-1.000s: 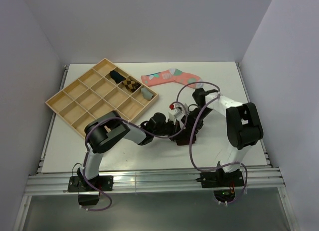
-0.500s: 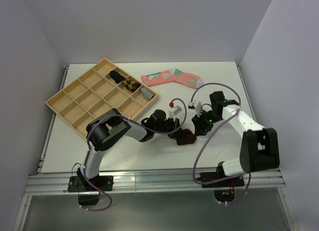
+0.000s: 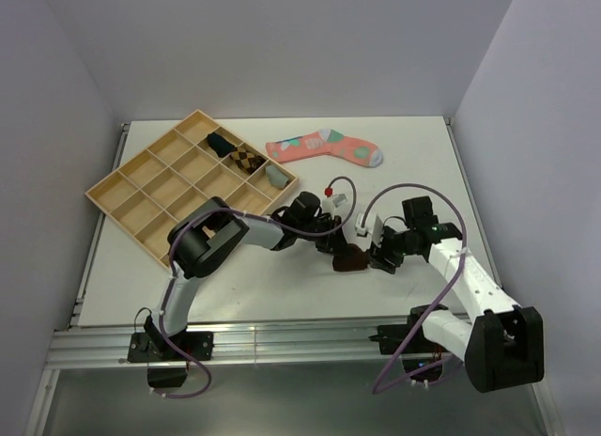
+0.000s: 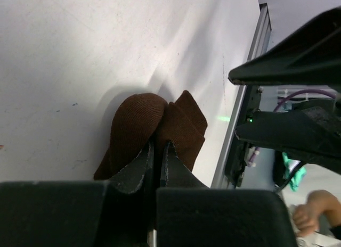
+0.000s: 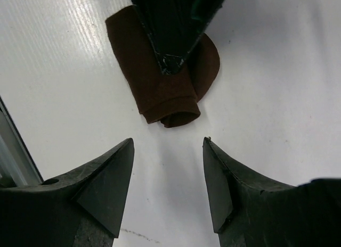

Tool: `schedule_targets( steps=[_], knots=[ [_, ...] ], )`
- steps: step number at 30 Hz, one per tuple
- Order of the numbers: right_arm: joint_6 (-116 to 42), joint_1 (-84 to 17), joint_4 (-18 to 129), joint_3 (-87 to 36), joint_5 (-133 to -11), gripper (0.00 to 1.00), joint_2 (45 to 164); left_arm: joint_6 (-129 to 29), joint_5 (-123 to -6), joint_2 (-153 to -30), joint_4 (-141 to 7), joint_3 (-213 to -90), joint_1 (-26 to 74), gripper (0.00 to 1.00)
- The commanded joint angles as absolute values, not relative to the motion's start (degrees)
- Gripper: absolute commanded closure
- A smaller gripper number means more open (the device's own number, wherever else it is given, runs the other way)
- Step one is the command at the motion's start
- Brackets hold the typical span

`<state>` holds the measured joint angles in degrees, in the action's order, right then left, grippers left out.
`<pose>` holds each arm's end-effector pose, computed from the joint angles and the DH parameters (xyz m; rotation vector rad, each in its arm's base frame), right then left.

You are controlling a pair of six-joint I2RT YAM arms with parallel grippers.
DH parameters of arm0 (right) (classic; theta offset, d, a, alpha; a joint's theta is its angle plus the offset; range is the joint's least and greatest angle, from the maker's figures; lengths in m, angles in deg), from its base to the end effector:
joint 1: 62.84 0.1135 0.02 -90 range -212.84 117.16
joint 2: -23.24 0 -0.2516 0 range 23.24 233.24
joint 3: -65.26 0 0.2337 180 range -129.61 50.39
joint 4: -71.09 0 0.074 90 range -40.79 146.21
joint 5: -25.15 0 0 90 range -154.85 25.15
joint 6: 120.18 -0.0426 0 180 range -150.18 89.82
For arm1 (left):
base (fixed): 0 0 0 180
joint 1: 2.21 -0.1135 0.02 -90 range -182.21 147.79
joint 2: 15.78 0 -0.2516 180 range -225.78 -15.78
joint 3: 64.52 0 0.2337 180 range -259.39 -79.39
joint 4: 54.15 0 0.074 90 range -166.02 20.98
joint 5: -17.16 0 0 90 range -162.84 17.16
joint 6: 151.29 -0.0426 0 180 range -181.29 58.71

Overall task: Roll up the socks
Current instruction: Roll the sock at the center of the board.

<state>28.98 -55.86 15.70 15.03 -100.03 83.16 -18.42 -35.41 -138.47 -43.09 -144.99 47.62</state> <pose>0.1659 0.0450 0.1932 -1.4826 1.9619 0.4601 0.2519 -0.3386 0.1124 0.6064 2.3798 -1.5484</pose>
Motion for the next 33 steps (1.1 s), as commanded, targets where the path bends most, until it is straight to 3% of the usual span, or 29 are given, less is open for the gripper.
schedule_targets(
  steps=[1,12,33],
  knots=[
    [33.54,-54.15,16.92,15.14,-100.80,0.38,83.19,-19.19,-34.61,-144.45,-58.39,-144.17,46.93,1.00],
    [30.56,-42.46,28.07,20.24,-93.95,0.37,83.27,-18.84,-30.48,-147.61,-61.20,-145.66,44.55,1.00],
    [33.01,-37.54,26.59,19.45,-91.40,0.35,85.90,-19.37,-28.02,-150.08,-63.75,-147.95,43.06,1.00]
  ],
)
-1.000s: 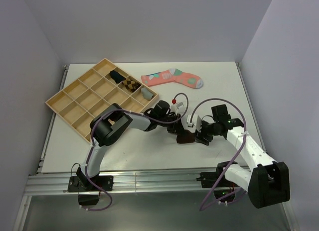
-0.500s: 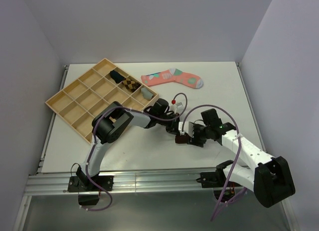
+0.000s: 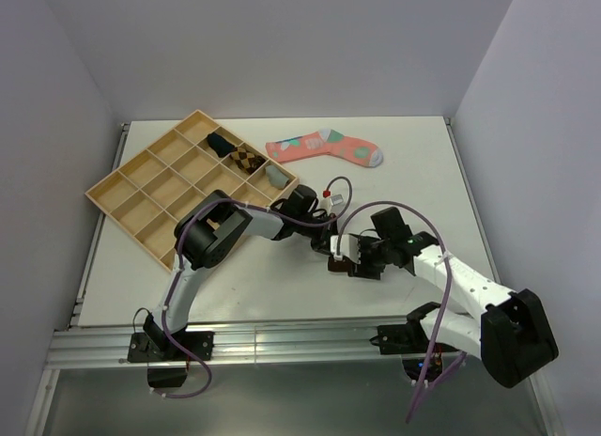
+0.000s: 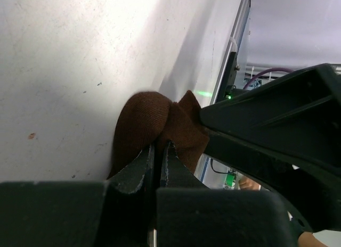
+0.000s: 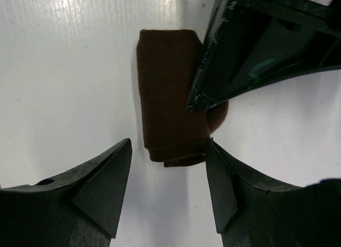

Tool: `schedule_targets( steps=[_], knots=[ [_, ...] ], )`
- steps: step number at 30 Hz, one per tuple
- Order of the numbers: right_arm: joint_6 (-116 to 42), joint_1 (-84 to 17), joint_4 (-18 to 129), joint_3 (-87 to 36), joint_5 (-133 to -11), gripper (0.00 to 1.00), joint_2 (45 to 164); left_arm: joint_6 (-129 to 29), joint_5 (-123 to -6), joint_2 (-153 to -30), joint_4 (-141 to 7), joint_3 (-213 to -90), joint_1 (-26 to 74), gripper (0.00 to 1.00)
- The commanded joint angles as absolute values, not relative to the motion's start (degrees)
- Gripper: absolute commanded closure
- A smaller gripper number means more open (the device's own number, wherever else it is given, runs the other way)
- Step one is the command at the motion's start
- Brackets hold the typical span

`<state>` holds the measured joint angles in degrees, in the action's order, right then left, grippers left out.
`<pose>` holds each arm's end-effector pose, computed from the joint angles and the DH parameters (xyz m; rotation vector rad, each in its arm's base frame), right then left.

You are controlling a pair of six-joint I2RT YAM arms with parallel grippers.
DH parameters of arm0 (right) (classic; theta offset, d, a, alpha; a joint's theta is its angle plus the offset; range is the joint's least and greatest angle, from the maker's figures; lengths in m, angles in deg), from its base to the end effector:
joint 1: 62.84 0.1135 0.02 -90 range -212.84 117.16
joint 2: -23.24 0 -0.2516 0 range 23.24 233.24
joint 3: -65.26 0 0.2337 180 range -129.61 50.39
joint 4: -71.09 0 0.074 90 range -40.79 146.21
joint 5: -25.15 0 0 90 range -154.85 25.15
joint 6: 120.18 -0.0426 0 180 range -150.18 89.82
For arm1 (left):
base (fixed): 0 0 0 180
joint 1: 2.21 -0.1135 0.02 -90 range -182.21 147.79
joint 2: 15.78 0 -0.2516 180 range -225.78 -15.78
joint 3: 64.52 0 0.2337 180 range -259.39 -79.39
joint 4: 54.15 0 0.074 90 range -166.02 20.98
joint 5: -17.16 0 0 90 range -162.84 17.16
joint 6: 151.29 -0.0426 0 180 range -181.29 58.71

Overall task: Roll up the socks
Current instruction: Roll the sock at the center of the board.

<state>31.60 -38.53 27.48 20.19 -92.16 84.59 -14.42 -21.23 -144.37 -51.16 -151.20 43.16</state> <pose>0.1558 0.0918 0.1720 -1.8082 1.6989 0.3557 0.2776 -0.3288 0.0909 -0.5512 -2.5368 1.7189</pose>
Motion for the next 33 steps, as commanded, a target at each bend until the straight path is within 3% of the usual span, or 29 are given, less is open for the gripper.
schedule_targets(
  steps=[1,15,23,29,33],
  knots=[
    [33.10,-37.36,26.68,19.36,-91.22,0.35,86.61,-19.37,-27.93,-150.08,-63.58,-147.95,43.06,1.00],
    [30.56,-33.40,30.72,19.19,-88.94,0.37,91.88,-18.66,-25.12,-151.57,-62.96,-148.21,42.88,1.00],
    [28.27,-33.14,29.58,15.41,-88.06,0.44,97.33,-17.17,-23.10,-152.54,-62.78,-149.26,42.79,1.00],
    [25.37,-33.05,26.08,10.93,-87.00,0.56,103.92,-14.45,-22.22,-152.54,-61.38,-149.27,42.62,1.00],
    [23.35,-33.05,22.56,7.07,-86.47,0.81,108.84,-14.00,-25.81,-147.90,-61.90,-148.13,42.00,0.96]
  ],
)
